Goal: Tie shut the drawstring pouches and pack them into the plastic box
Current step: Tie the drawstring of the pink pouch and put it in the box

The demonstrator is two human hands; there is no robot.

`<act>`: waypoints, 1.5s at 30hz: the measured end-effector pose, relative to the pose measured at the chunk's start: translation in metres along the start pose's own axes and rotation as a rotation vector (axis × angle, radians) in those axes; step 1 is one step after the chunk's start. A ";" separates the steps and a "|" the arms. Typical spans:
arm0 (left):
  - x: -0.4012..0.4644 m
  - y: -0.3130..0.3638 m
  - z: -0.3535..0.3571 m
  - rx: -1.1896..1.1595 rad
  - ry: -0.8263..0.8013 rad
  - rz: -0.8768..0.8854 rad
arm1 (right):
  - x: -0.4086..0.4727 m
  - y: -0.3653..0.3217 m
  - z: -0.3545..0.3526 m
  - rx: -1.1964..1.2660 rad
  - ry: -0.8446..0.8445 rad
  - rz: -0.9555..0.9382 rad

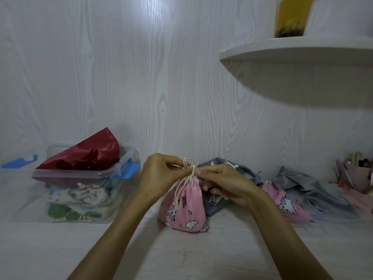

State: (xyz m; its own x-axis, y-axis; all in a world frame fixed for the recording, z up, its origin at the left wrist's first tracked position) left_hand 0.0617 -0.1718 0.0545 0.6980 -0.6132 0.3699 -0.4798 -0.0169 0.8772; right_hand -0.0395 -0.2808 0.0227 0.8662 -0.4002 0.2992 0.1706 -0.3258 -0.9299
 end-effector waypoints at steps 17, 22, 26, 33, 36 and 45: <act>0.006 -0.005 0.007 -0.148 -0.221 -0.129 | -0.003 -0.020 -0.032 -0.474 -0.011 -0.053; 0.007 -0.016 0.010 -0.247 -0.176 -0.268 | 0.006 -0.005 -0.031 0.060 0.075 0.008; 0.014 -0.036 -0.007 -0.337 -0.021 -0.410 | 0.007 0.009 -0.049 -0.200 0.086 0.032; 0.018 -0.043 0.003 -0.613 -0.147 -0.445 | 0.002 0.021 -0.043 -0.351 0.029 0.121; 0.015 -0.035 0.016 -0.907 -0.320 -0.507 | 0.001 0.020 -0.037 -0.329 -0.022 0.124; -0.001 -0.025 0.042 0.002 -0.509 -0.290 | -0.004 -0.009 -0.042 -0.332 -0.036 0.034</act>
State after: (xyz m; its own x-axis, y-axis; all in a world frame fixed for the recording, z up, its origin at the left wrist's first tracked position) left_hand 0.0507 -0.2035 0.0190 0.4577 -0.8855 -0.0797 -0.3085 -0.2423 0.9199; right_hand -0.0643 -0.3119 0.0390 0.8858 -0.3872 0.2557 -0.0160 -0.5763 -0.8171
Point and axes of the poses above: each hand's wrist, its own x-axis towards the middle knuckle, its own z-axis out of the palm, y = z × x, the point moved 8 cm from there along x, towards the middle knuckle, and after that the axes turned 15 degrees about -z, right-handed, at the moved point
